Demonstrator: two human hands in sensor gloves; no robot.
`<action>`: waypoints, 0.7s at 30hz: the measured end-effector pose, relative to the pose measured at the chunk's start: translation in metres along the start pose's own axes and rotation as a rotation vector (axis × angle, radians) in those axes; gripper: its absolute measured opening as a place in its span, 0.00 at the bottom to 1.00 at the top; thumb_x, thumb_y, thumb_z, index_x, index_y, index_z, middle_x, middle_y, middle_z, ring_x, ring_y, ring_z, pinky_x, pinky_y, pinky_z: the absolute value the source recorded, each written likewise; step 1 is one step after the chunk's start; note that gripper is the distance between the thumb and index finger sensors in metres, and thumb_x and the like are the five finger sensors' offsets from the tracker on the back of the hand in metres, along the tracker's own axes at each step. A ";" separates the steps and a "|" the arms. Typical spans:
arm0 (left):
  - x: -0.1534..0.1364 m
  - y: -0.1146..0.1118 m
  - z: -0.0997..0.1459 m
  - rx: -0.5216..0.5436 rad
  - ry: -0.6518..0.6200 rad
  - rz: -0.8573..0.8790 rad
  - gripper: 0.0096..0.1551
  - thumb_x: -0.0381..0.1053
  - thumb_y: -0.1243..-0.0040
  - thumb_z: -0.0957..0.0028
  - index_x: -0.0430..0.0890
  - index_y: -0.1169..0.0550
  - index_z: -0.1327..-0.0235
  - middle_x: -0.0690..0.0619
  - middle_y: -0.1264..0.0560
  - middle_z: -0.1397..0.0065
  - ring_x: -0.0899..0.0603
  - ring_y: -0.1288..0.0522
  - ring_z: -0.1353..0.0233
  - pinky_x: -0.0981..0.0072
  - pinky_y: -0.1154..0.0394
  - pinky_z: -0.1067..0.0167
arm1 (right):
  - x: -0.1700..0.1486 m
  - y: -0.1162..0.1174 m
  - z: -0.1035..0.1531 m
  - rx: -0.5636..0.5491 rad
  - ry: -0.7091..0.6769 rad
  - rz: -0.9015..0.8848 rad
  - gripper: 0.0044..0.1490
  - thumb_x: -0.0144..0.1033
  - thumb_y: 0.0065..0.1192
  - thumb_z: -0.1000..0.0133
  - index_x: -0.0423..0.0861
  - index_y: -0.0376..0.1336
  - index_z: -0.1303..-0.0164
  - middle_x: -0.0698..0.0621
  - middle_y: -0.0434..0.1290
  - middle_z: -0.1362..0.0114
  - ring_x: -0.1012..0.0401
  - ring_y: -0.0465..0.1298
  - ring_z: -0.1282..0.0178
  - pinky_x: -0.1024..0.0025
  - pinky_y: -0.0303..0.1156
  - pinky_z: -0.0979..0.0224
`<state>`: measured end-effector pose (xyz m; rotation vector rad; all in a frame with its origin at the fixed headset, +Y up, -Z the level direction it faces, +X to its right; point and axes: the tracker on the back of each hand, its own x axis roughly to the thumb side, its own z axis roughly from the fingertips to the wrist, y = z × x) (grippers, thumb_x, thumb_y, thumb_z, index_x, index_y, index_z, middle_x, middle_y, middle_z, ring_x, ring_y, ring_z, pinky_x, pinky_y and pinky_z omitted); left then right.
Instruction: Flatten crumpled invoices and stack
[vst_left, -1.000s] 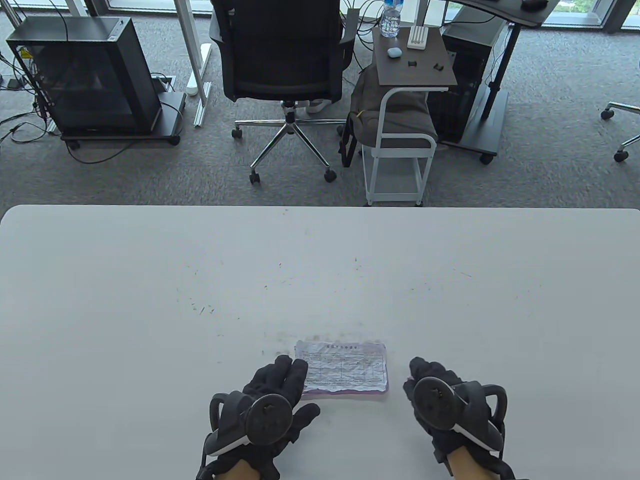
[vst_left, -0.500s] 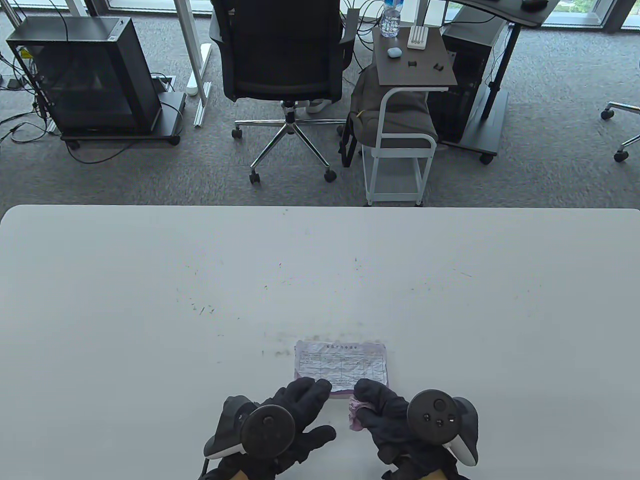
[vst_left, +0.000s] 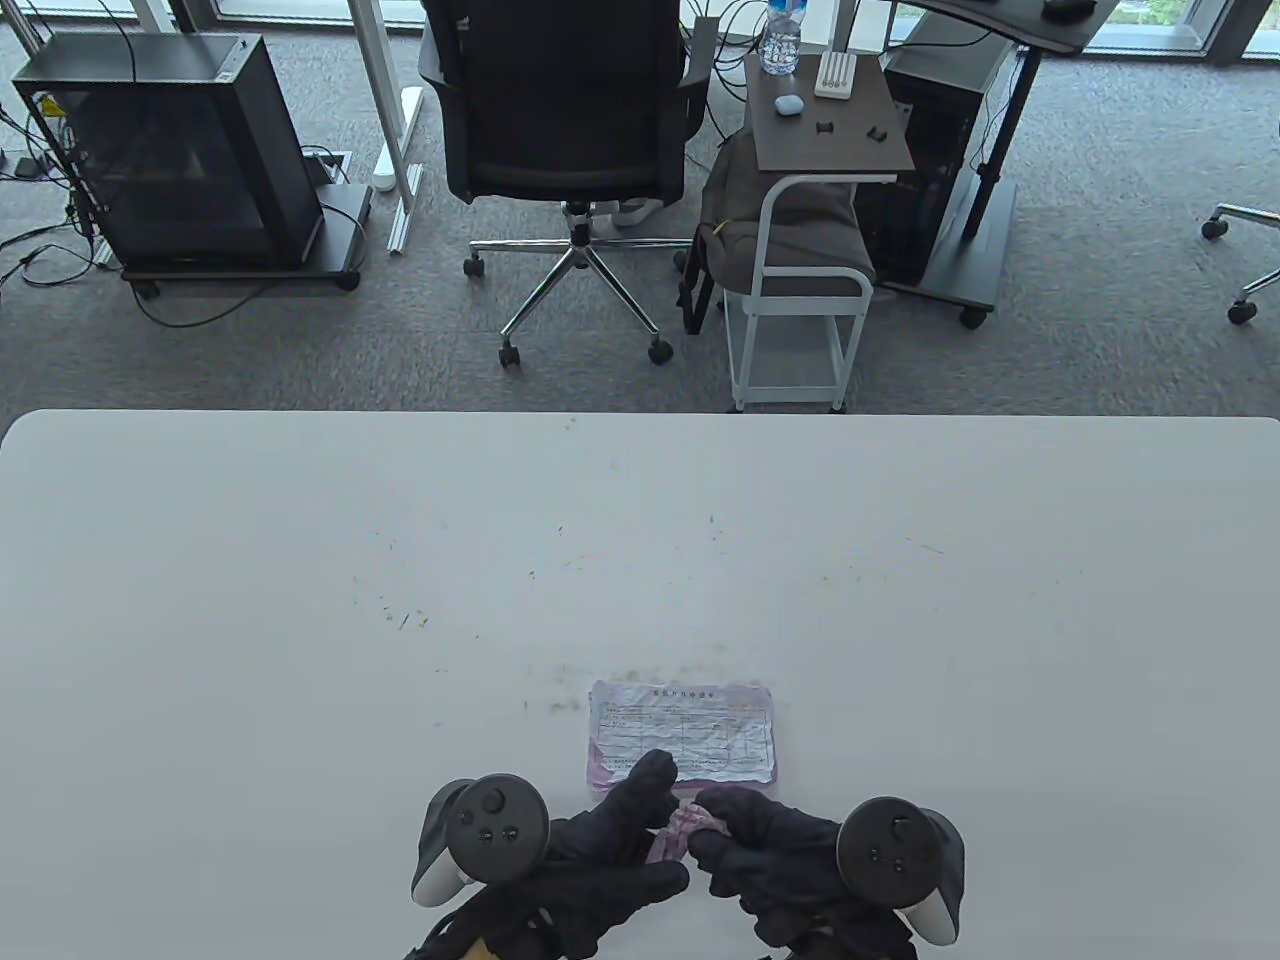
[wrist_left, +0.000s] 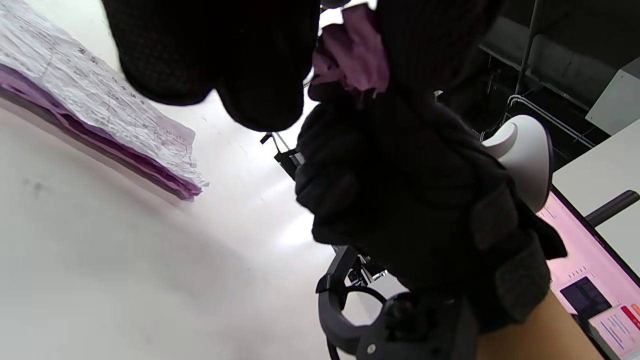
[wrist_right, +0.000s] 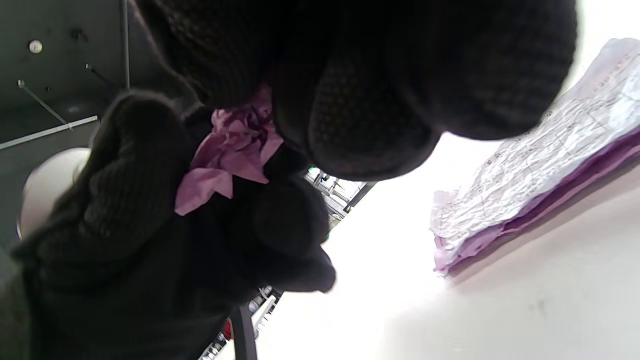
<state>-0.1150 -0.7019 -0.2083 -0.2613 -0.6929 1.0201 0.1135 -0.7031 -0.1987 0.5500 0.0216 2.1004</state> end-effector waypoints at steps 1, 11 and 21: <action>0.001 0.001 0.001 0.034 0.006 -0.025 0.40 0.46 0.37 0.40 0.36 0.42 0.20 0.38 0.28 0.32 0.42 0.16 0.46 0.48 0.19 0.47 | 0.001 0.001 0.000 0.007 -0.006 0.012 0.29 0.44 0.61 0.43 0.38 0.65 0.39 0.42 0.81 0.50 0.55 0.84 0.61 0.69 0.83 0.65; -0.003 0.010 0.004 0.086 0.030 -0.098 0.28 0.41 0.43 0.39 0.37 0.30 0.26 0.40 0.22 0.40 0.47 0.15 0.55 0.50 0.18 0.52 | -0.004 -0.006 -0.001 0.039 0.013 0.083 0.26 0.41 0.60 0.42 0.41 0.66 0.38 0.40 0.79 0.45 0.50 0.84 0.56 0.64 0.83 0.60; -0.007 0.014 0.007 0.127 0.077 -0.090 0.24 0.45 0.46 0.38 0.33 0.24 0.35 0.45 0.18 0.53 0.51 0.16 0.67 0.52 0.16 0.59 | -0.011 -0.007 0.000 0.049 0.066 0.032 0.28 0.47 0.52 0.39 0.42 0.65 0.36 0.36 0.77 0.39 0.46 0.82 0.51 0.60 0.82 0.56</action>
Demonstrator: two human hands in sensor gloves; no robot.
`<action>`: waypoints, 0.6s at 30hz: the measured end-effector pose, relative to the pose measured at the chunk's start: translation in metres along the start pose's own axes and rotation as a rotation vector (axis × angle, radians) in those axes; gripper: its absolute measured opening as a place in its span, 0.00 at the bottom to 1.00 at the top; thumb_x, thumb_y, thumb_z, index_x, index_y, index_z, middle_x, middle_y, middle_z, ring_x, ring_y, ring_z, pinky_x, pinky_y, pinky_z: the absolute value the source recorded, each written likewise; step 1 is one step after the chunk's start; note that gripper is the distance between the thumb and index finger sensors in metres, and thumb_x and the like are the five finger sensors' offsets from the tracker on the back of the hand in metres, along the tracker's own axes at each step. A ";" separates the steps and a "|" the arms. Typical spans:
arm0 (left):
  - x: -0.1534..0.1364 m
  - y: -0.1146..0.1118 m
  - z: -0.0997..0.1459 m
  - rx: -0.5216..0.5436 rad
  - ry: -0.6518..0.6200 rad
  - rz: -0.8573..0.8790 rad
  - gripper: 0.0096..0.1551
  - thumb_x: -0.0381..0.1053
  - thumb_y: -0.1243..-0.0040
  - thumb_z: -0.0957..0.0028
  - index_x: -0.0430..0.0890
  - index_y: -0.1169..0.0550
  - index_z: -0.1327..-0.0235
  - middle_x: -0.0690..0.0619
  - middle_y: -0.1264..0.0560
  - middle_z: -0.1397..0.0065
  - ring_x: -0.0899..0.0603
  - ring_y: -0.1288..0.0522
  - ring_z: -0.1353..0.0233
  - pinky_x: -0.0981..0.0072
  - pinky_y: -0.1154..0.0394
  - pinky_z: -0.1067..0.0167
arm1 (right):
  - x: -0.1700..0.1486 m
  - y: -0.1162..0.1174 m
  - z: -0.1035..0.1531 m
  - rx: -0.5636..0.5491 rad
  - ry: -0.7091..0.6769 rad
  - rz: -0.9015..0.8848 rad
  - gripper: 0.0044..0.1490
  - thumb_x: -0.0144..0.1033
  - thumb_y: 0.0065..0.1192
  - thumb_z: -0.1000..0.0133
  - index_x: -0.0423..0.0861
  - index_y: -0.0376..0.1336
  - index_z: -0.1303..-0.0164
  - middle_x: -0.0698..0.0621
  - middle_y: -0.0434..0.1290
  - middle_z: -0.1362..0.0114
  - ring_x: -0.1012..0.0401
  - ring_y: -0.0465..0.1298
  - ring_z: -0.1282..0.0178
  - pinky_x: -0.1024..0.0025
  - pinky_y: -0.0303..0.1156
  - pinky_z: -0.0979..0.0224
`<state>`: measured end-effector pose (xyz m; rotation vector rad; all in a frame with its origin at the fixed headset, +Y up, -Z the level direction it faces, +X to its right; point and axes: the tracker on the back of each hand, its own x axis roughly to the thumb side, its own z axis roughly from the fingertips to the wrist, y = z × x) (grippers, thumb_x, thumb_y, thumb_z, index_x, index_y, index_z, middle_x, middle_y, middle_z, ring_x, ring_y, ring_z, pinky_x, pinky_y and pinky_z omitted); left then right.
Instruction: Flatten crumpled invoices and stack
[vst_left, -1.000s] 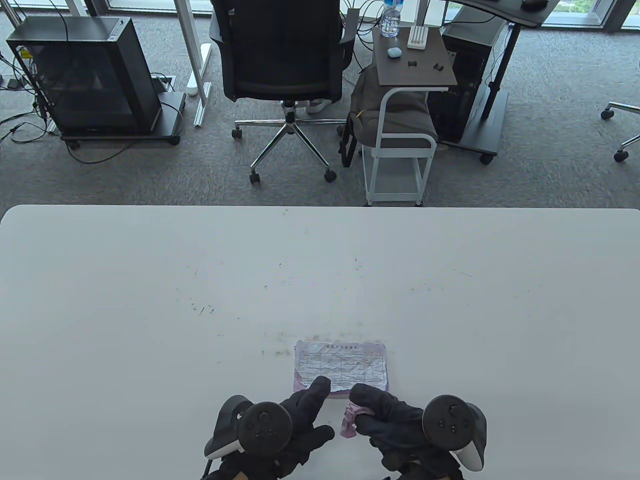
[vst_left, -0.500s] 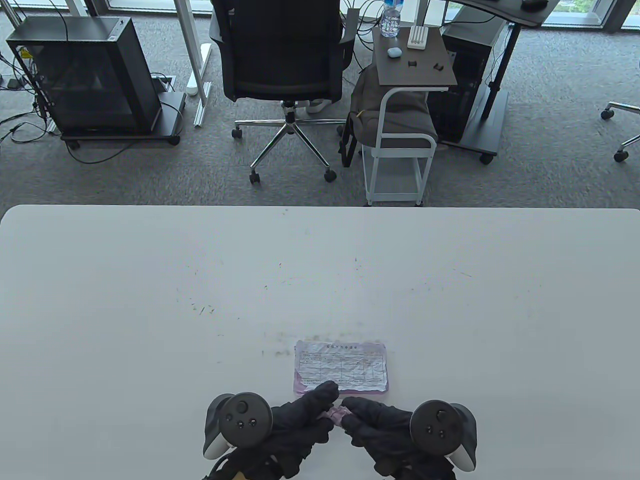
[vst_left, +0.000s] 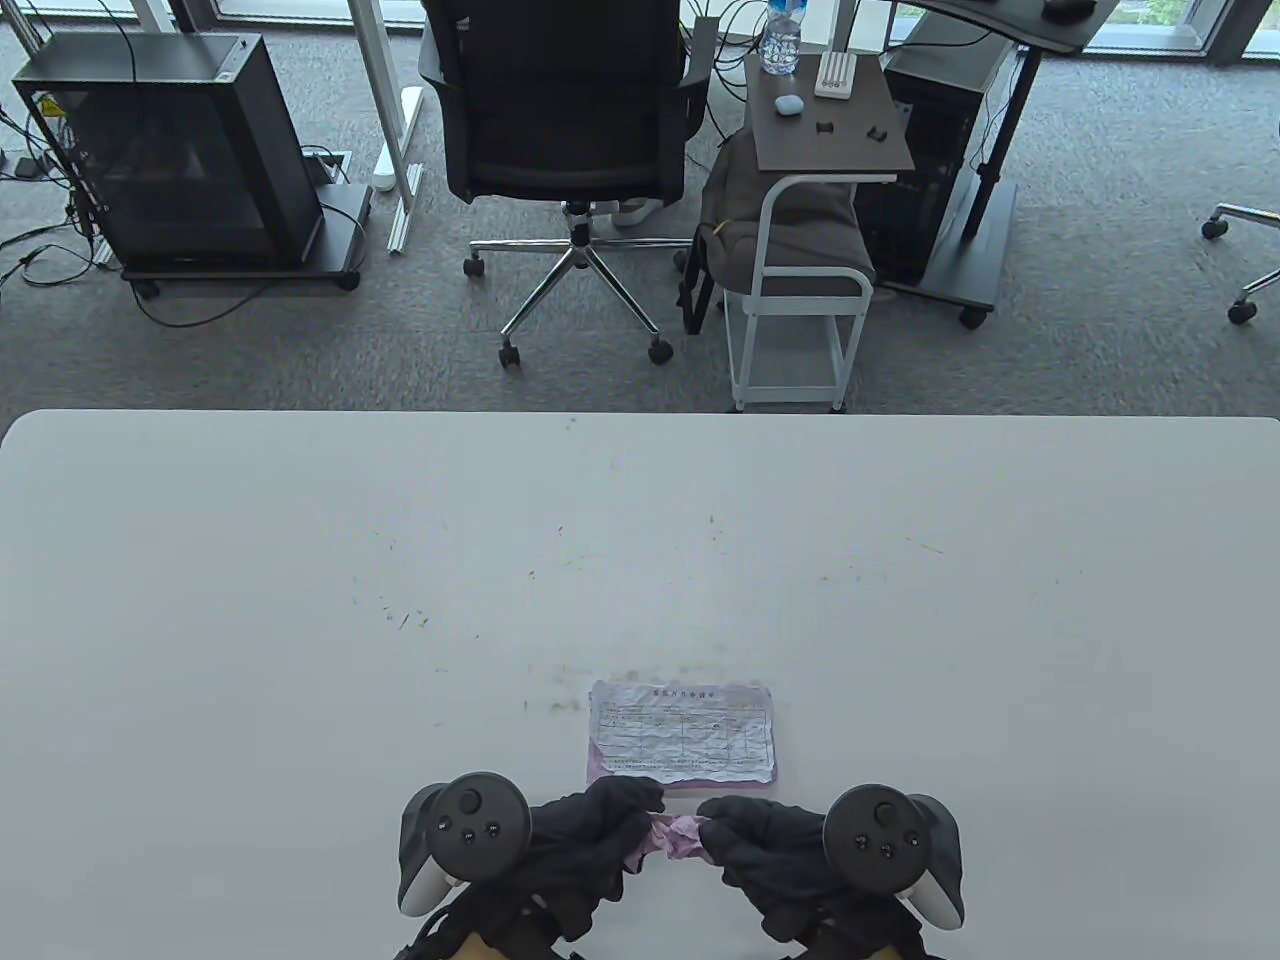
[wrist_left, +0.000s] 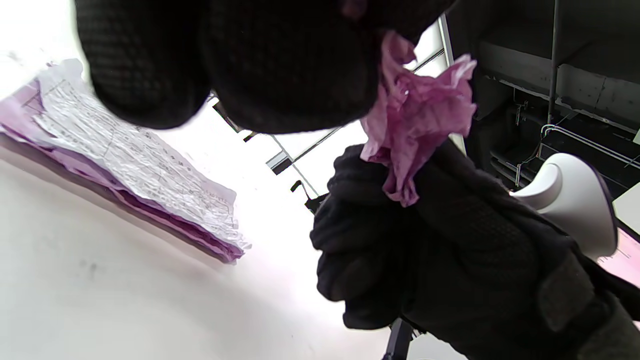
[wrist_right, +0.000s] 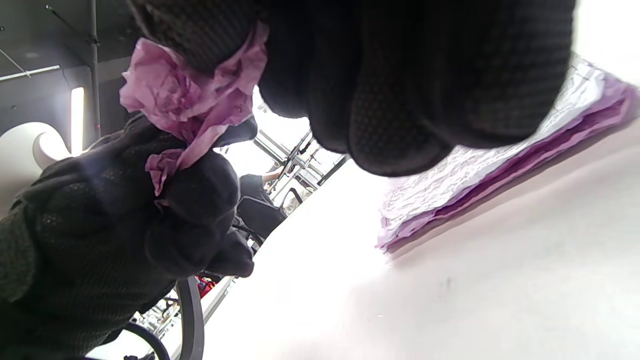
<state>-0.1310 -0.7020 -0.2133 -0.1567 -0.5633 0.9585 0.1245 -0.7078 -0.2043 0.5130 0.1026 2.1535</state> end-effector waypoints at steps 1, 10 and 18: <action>0.000 0.000 0.000 0.009 0.001 -0.020 0.24 0.45 0.45 0.38 0.32 0.24 0.36 0.44 0.18 0.54 0.51 0.16 0.68 0.52 0.16 0.59 | 0.000 -0.002 0.000 -0.051 -0.030 -0.015 0.36 0.52 0.50 0.40 0.40 0.59 0.29 0.33 0.72 0.32 0.44 0.80 0.47 0.57 0.82 0.53; 0.001 -0.006 -0.002 -0.033 0.008 -0.021 0.24 0.47 0.46 0.38 0.32 0.23 0.38 0.46 0.17 0.57 0.52 0.16 0.70 0.53 0.16 0.61 | 0.016 0.012 -0.006 0.119 -0.195 -0.002 0.56 0.43 0.71 0.46 0.42 0.40 0.20 0.29 0.55 0.20 0.46 0.75 0.38 0.52 0.78 0.41; -0.012 -0.010 -0.005 -0.110 0.025 0.108 0.24 0.46 0.46 0.38 0.33 0.25 0.35 0.45 0.19 0.50 0.48 0.15 0.63 0.48 0.17 0.54 | 0.003 -0.004 -0.001 -0.183 -0.072 -0.125 0.27 0.37 0.69 0.45 0.42 0.65 0.38 0.38 0.77 0.41 0.54 0.82 0.55 0.58 0.83 0.54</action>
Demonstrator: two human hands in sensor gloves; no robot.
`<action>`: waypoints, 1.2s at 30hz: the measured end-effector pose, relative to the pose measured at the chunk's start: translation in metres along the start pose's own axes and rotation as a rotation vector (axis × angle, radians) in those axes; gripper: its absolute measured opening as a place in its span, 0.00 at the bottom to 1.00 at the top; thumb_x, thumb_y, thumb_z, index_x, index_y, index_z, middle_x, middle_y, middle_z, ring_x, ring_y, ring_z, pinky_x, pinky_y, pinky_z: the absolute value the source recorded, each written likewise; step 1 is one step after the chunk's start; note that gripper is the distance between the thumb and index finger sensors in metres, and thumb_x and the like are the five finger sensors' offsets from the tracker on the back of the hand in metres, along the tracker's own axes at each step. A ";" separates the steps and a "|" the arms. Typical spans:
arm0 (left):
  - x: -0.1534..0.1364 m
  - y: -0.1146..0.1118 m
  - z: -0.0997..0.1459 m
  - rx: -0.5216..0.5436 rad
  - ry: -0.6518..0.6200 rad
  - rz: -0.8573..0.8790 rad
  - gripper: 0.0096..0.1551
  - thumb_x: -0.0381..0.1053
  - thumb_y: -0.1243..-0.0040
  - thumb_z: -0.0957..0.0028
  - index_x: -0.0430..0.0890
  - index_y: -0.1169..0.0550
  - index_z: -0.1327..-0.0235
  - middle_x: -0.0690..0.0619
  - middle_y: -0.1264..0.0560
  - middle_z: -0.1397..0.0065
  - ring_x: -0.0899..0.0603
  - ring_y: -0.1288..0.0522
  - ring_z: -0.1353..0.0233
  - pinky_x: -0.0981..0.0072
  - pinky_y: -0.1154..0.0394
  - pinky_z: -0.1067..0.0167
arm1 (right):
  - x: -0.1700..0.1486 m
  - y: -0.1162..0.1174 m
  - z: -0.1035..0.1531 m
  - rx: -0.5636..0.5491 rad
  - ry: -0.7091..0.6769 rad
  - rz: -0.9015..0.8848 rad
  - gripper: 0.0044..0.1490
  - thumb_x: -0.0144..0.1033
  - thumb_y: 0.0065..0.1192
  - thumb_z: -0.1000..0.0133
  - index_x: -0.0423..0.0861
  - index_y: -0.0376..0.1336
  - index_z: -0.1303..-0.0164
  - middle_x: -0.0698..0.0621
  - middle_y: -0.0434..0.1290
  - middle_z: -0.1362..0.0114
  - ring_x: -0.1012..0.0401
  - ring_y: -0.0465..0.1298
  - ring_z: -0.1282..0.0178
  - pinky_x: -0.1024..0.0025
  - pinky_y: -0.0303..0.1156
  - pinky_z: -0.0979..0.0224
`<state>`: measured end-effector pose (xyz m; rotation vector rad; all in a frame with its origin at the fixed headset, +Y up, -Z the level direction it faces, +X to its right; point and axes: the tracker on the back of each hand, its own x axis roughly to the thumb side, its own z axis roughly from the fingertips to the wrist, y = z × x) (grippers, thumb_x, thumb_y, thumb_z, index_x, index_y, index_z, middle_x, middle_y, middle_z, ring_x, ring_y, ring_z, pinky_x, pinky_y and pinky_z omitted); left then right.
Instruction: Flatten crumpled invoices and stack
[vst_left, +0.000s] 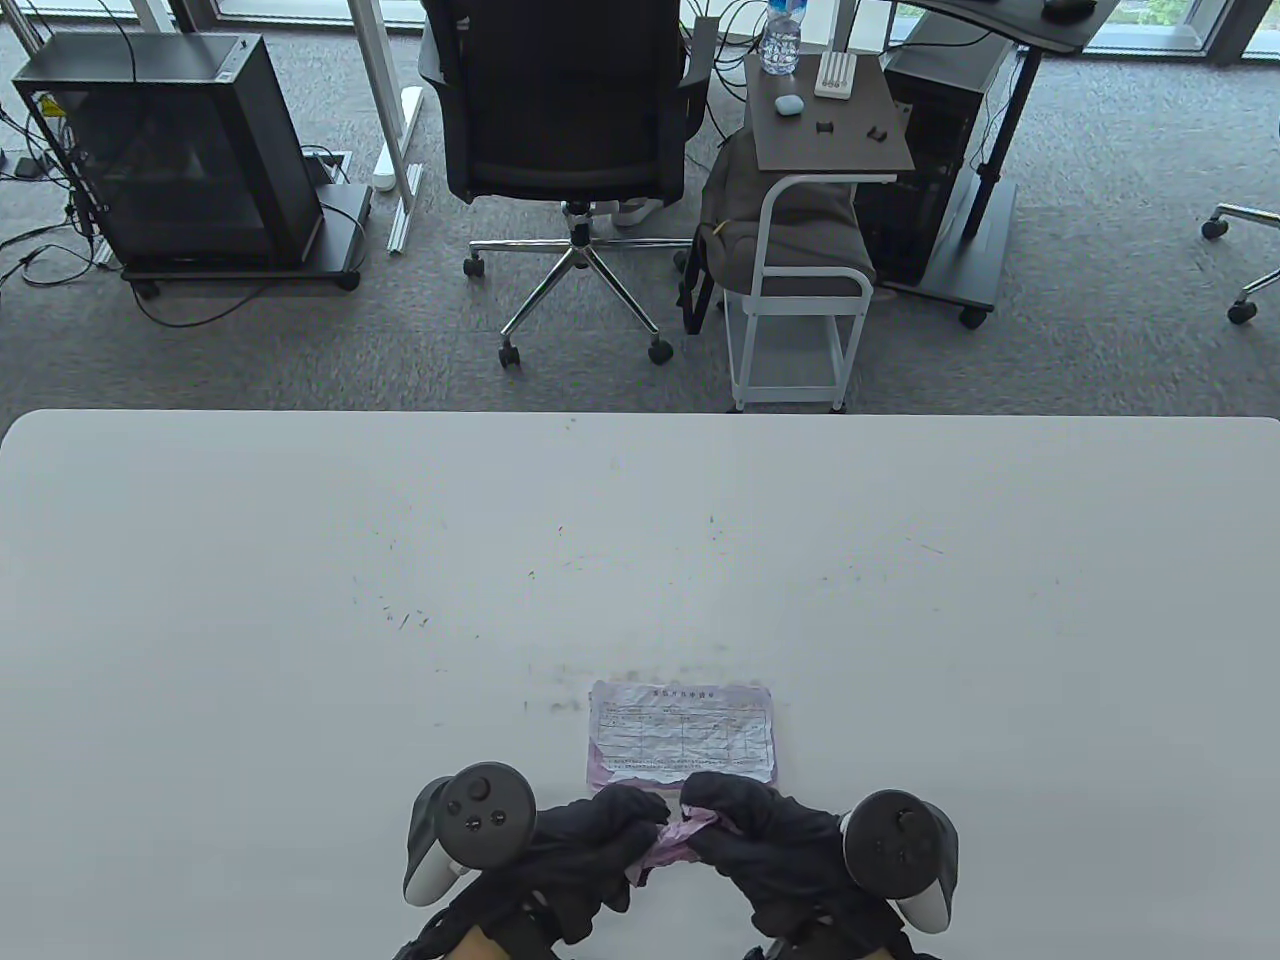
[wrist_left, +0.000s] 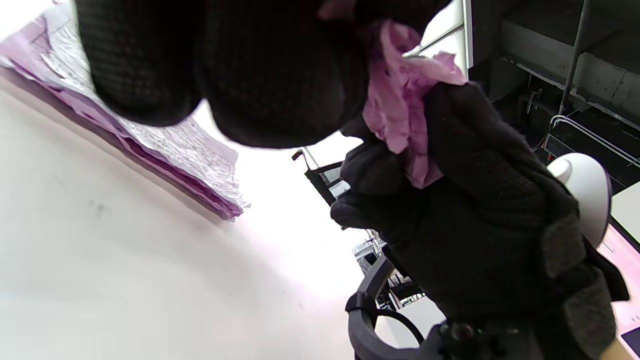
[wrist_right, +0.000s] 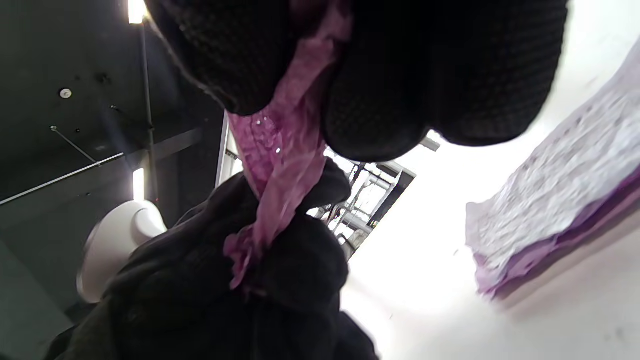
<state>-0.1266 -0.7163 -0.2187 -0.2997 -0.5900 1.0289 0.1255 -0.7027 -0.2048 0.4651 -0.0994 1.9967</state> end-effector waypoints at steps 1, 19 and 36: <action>-0.001 -0.001 -0.001 -0.006 0.002 0.009 0.24 0.46 0.47 0.37 0.34 0.26 0.34 0.45 0.19 0.49 0.48 0.14 0.62 0.48 0.17 0.53 | 0.000 -0.002 0.000 -0.016 0.003 0.023 0.27 0.38 0.69 0.45 0.42 0.65 0.39 0.39 0.78 0.42 0.55 0.83 0.56 0.59 0.83 0.55; -0.002 -0.003 -0.003 -0.011 0.009 -0.034 0.24 0.50 0.35 0.41 0.42 0.23 0.34 0.37 0.29 0.27 0.29 0.23 0.33 0.31 0.29 0.39 | 0.006 0.003 0.003 -0.055 -0.001 0.162 0.25 0.43 0.64 0.43 0.41 0.66 0.42 0.42 0.80 0.50 0.58 0.83 0.64 0.64 0.83 0.62; 0.005 -0.010 -0.005 -0.143 0.052 -0.263 0.26 0.45 0.28 0.46 0.39 0.22 0.36 0.44 0.17 0.45 0.39 0.13 0.52 0.37 0.22 0.45 | 0.016 0.027 -0.002 0.257 -0.164 0.403 0.34 0.39 0.71 0.47 0.39 0.62 0.33 0.44 0.79 0.45 0.55 0.82 0.55 0.57 0.82 0.52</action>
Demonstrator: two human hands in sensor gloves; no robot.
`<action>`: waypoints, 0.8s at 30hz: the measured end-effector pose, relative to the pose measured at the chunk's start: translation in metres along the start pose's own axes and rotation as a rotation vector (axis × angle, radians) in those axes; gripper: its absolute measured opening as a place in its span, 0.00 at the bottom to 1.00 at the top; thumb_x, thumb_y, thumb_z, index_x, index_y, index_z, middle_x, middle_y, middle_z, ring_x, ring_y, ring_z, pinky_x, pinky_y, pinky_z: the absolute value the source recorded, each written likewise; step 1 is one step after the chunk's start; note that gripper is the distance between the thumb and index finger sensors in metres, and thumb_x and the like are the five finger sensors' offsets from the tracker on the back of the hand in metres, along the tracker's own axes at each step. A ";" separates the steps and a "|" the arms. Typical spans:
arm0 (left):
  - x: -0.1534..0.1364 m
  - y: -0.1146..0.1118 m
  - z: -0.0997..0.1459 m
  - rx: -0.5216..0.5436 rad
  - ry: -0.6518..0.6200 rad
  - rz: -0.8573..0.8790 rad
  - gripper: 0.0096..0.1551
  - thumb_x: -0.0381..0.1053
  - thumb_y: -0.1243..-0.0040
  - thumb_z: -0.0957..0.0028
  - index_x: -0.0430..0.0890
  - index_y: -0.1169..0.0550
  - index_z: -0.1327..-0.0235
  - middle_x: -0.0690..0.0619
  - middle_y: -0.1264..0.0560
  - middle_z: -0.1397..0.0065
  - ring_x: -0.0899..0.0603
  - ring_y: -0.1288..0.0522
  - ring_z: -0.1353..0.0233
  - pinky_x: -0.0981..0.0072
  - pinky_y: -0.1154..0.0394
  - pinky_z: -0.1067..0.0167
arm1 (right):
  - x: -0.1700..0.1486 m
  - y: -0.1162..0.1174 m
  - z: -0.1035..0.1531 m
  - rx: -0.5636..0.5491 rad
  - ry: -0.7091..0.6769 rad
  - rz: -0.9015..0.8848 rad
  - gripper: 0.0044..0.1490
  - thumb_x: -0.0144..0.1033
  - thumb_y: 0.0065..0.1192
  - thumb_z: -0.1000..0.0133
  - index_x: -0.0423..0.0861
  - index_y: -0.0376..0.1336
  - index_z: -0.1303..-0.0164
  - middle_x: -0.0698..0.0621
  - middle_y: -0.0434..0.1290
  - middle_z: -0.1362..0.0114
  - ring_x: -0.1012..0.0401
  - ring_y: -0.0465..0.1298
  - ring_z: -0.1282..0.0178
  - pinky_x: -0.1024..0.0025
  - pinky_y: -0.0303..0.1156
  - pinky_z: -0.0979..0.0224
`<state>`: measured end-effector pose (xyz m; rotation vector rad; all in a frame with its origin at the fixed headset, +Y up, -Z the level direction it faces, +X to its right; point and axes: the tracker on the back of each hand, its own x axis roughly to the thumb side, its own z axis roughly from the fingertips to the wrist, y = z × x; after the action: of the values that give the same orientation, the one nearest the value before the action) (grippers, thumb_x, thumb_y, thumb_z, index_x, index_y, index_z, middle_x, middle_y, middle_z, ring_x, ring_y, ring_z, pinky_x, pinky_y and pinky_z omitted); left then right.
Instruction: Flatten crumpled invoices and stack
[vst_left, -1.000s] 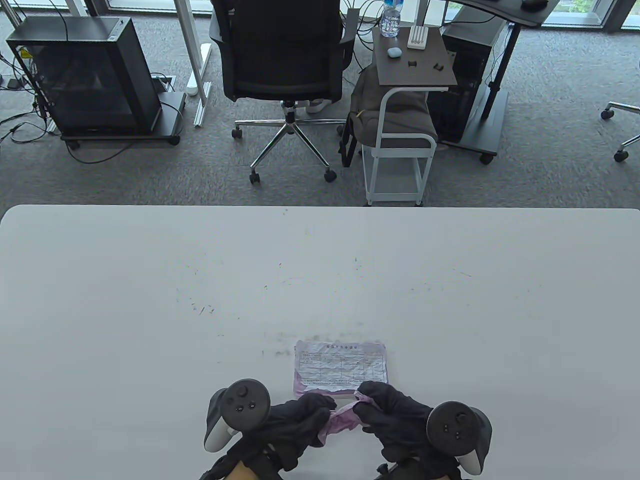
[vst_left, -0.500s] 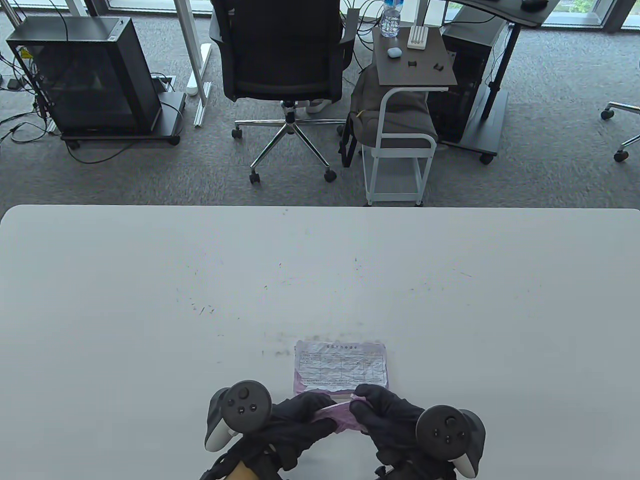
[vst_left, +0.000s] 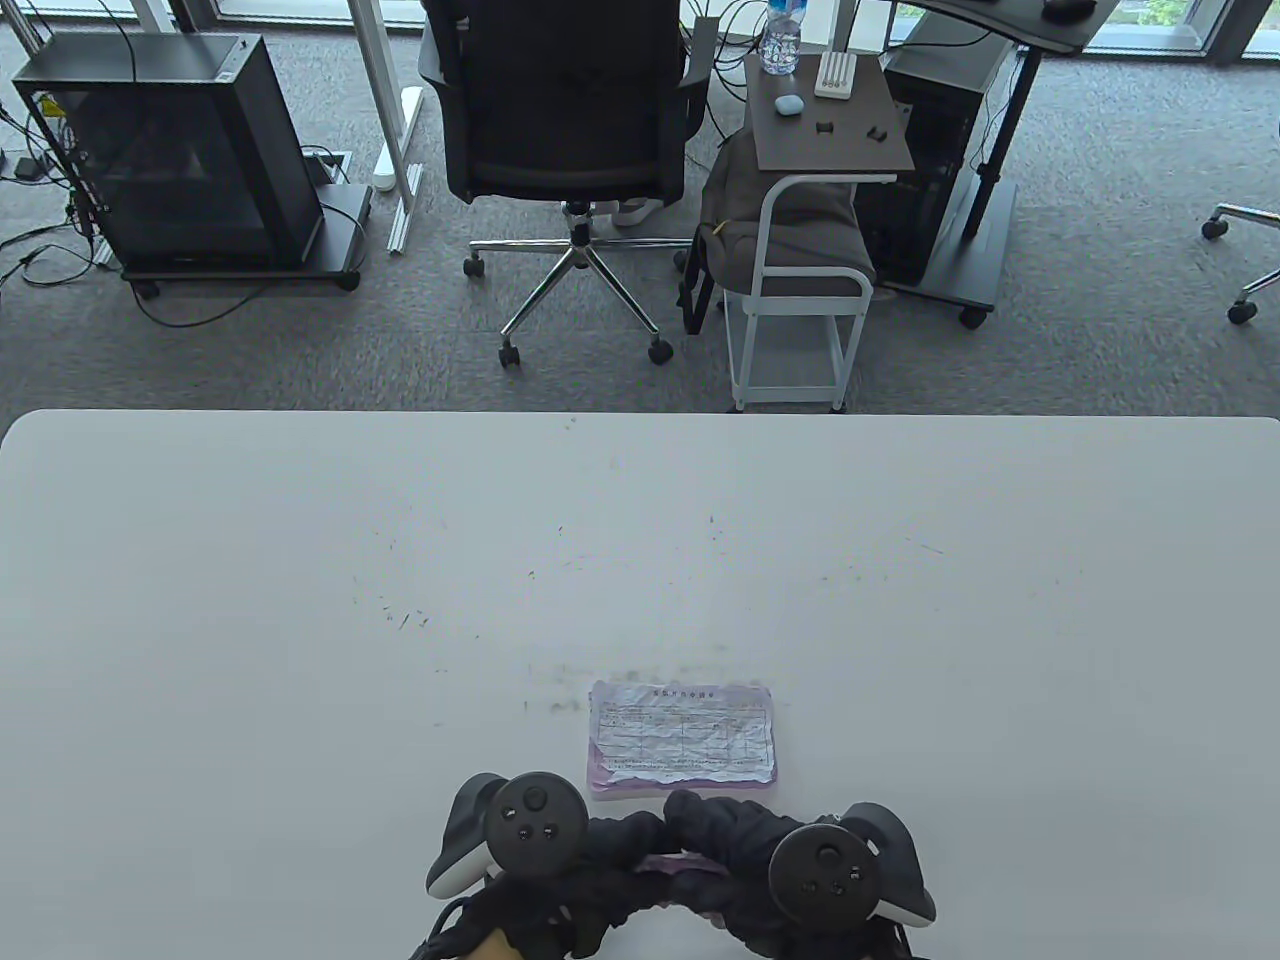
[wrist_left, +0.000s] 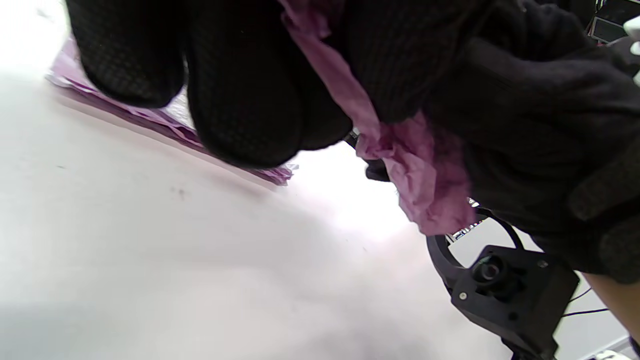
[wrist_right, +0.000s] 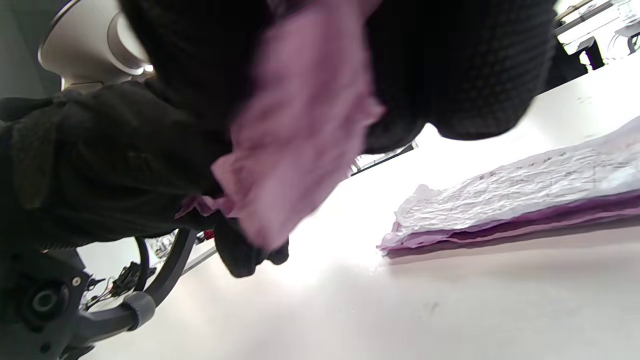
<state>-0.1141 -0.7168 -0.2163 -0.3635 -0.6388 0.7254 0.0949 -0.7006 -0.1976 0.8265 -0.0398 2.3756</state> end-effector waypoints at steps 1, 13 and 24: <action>-0.002 0.001 0.001 0.006 0.023 0.016 0.29 0.45 0.28 0.46 0.40 0.24 0.33 0.44 0.18 0.44 0.39 0.13 0.51 0.36 0.22 0.45 | -0.001 -0.001 0.001 -0.024 0.014 0.000 0.29 0.38 0.69 0.45 0.41 0.65 0.36 0.45 0.80 0.48 0.55 0.82 0.57 0.58 0.82 0.54; -0.017 0.011 0.006 0.145 0.047 0.196 0.37 0.44 0.27 0.47 0.37 0.29 0.27 0.44 0.19 0.43 0.41 0.13 0.51 0.39 0.22 0.44 | -0.037 -0.021 0.015 -0.188 0.298 -0.280 0.25 0.39 0.65 0.43 0.38 0.67 0.41 0.48 0.81 0.59 0.60 0.81 0.68 0.63 0.82 0.62; -0.030 0.010 0.006 0.033 0.146 0.069 0.45 0.56 0.33 0.44 0.34 0.34 0.22 0.37 0.26 0.33 0.33 0.18 0.41 0.33 0.27 0.40 | -0.044 -0.028 0.018 -0.206 0.370 -0.117 0.25 0.42 0.66 0.42 0.37 0.69 0.45 0.52 0.80 0.66 0.63 0.79 0.75 0.66 0.81 0.68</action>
<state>-0.1400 -0.7307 -0.2295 -0.4056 -0.4772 0.7666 0.1476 -0.7059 -0.2131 0.2791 -0.0815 2.3275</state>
